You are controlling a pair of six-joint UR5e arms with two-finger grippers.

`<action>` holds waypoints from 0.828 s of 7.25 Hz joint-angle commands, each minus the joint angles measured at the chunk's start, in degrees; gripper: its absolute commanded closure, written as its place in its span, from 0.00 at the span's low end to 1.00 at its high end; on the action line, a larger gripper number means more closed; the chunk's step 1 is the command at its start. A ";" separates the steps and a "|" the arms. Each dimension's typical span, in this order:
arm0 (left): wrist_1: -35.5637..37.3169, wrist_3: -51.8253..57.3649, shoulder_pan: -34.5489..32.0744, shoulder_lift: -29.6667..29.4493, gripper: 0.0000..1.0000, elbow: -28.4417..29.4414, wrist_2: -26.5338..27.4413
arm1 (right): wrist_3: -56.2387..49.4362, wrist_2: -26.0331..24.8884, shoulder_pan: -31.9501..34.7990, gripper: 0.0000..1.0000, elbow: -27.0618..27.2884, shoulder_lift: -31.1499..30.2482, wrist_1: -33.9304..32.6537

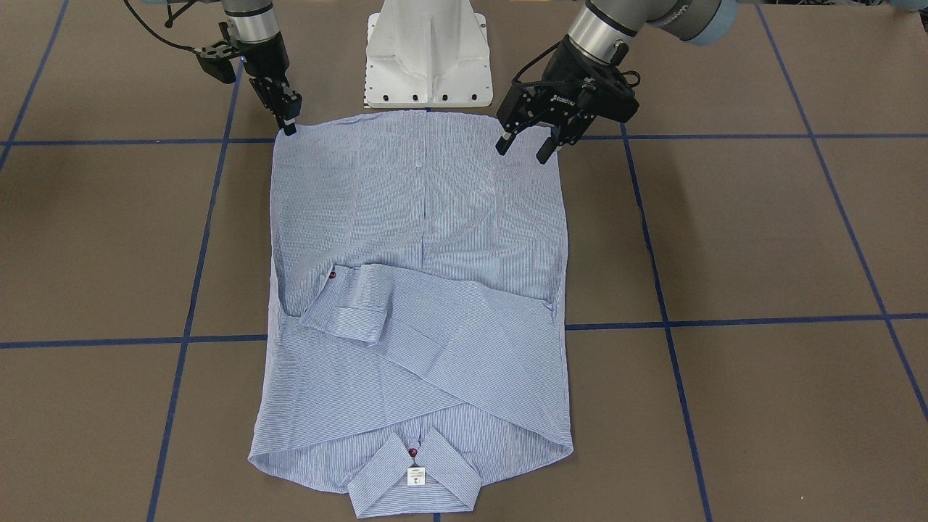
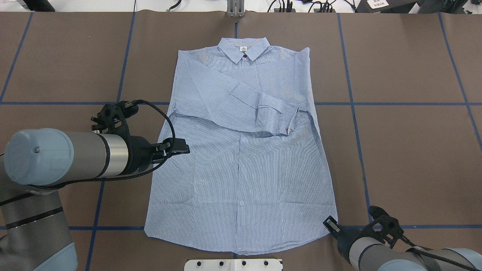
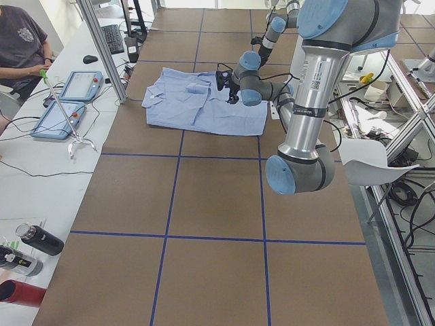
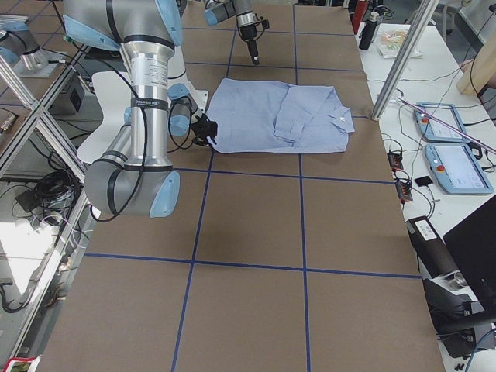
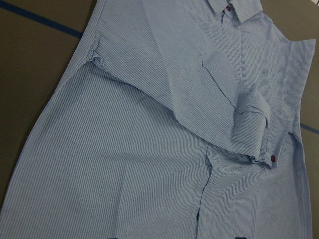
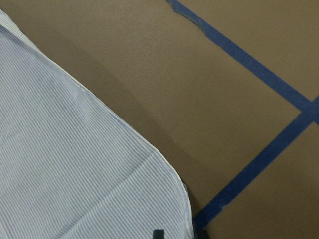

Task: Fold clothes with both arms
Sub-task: 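Move the left gripper down to the shirt hem corner nearest it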

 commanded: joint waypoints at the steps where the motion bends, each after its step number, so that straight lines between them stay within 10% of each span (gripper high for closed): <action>1: 3.50 -0.21 1.21 0.15 0.17 -1.10 0.01 | 0.00 0.00 -0.35 0.73 0.04 -0.11 0.00; 2: 4.47 -0.38 1.56 0.85 0.17 -1.28 -0.34 | 0.00 0.00 -0.61 0.95 0.04 -0.12 0.00; 6: 6.50 -3.55 5.08 6.56 0.21 -1.37 -0.43 | 0.00 0.00 -0.97 1.00 0.04 -0.20 0.00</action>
